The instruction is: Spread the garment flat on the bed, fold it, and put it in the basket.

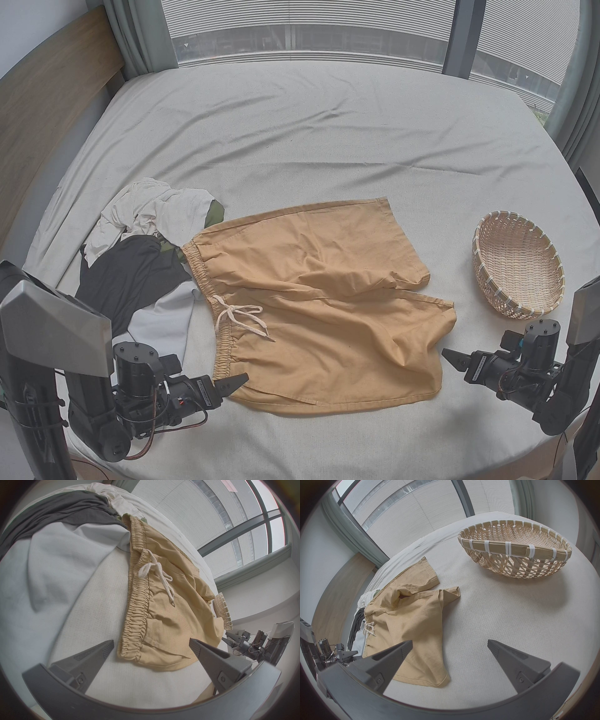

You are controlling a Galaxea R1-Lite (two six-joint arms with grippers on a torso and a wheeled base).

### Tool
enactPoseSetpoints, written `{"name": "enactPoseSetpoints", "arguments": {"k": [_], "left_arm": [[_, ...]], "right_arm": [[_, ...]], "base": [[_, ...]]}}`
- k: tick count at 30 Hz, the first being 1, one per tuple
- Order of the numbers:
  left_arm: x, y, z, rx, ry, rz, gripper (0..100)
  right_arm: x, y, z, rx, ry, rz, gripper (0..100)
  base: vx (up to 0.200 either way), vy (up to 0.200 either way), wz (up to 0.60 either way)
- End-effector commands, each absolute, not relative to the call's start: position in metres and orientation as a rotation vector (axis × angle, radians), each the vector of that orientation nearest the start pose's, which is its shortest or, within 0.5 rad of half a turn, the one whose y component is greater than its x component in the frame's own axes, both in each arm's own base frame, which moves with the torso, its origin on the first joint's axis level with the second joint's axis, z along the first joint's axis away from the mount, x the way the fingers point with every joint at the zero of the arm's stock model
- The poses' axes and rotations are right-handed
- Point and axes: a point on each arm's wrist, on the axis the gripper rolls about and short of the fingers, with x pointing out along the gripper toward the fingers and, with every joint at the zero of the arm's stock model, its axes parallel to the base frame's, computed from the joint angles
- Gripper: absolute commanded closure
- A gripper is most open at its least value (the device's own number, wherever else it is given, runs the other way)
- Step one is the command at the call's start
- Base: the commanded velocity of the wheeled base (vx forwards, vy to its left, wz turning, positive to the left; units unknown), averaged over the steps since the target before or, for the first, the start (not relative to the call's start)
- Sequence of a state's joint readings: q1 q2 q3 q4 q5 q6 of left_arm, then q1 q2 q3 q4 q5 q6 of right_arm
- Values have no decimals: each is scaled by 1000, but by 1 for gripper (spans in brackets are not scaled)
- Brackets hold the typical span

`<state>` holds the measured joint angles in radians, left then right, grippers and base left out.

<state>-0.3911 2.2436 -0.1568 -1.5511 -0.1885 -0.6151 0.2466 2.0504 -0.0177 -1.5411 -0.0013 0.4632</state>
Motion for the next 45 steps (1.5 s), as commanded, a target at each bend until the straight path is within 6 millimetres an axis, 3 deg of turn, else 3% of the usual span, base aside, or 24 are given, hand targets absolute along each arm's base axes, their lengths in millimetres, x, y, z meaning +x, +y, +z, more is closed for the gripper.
{"name": "enactPoseSetpoints", "arguments": {"k": [1,2,3,9,19,27,38,45], "left_arm": [[241,-105,-18,-524,709,-375,0],[241,-105,-18,-524,709,-375,0],[242,-105,-17,-524,704,-376,100],[242,-99,-17,-530,702,-353,100],[222,-52,15,-574,638,-262,100],[213,-32,11,-539,668,-230,100],[213,-35,5,-532,694,-232,100],[213,-37,7,-532,689,-244,100]], "right_arm": [[210,53,31,393,525,125,0],[210,53,31,393,525,125,0],[210,53,31,393,522,126,0],[208,51,31,394,531,120,0],[206,56,28,384,547,140,0],[206,59,22,376,578,145,0],[205,64,18,386,613,201,0],[201,89,0,404,724,293,0]], "base": [[0,0,0],[0,0,0],[0,0,0],[0,0,0],[0,0,0],[0,0,0],[0,0,0],[0,0,0]]}}
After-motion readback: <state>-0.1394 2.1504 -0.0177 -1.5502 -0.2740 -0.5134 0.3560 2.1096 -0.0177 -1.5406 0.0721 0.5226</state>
